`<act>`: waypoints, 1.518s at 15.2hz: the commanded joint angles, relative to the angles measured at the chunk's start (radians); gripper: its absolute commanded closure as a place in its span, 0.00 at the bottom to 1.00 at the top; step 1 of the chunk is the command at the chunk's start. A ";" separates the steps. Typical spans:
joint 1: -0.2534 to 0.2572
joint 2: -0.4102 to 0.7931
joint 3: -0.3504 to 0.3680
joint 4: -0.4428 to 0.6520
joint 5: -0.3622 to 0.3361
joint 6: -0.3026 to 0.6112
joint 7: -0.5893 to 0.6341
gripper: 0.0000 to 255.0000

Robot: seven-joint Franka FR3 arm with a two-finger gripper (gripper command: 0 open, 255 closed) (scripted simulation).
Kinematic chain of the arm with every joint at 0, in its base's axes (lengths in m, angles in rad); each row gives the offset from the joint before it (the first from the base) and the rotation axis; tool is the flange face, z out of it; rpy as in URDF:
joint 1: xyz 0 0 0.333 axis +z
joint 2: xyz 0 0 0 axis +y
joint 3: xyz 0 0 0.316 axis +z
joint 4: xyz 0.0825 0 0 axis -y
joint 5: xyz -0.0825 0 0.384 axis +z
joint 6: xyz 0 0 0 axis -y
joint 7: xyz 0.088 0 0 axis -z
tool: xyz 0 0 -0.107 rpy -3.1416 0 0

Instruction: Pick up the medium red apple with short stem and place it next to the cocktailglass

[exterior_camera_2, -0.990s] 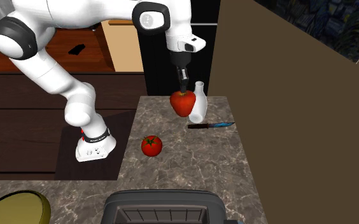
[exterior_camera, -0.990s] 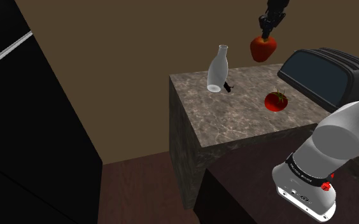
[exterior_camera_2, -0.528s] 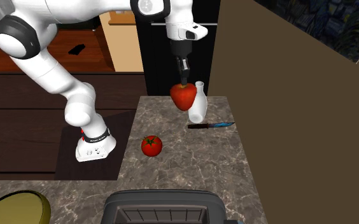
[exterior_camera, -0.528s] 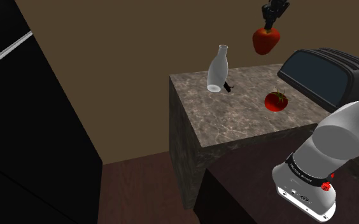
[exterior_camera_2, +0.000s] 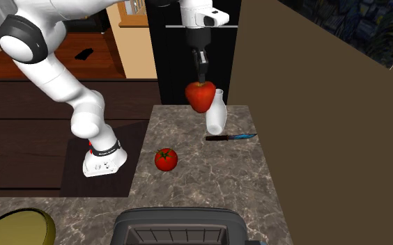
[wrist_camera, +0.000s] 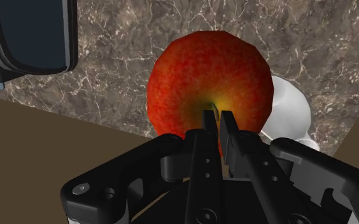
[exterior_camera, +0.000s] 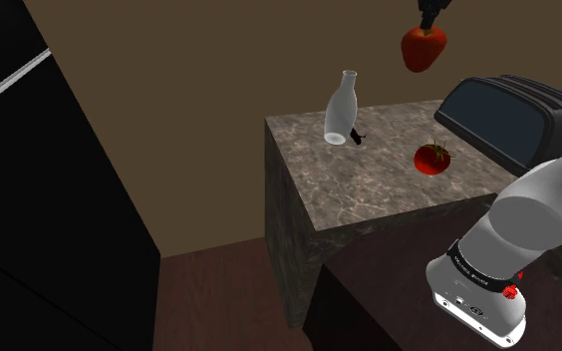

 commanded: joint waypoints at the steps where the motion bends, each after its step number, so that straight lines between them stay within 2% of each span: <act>1: 0.001 0.006 0.001 0.033 0.001 -0.027 -0.003 1.00; 7: 0.002 0.041 0.000 0.146 0.008 -0.105 -0.015 1.00; 15: -0.043 -0.218 -0.031 -0.069 -0.059 -0.133 -0.086 1.00; 23: -0.099 -0.440 -0.079 -0.196 -0.137 -0.207 -0.186 1.00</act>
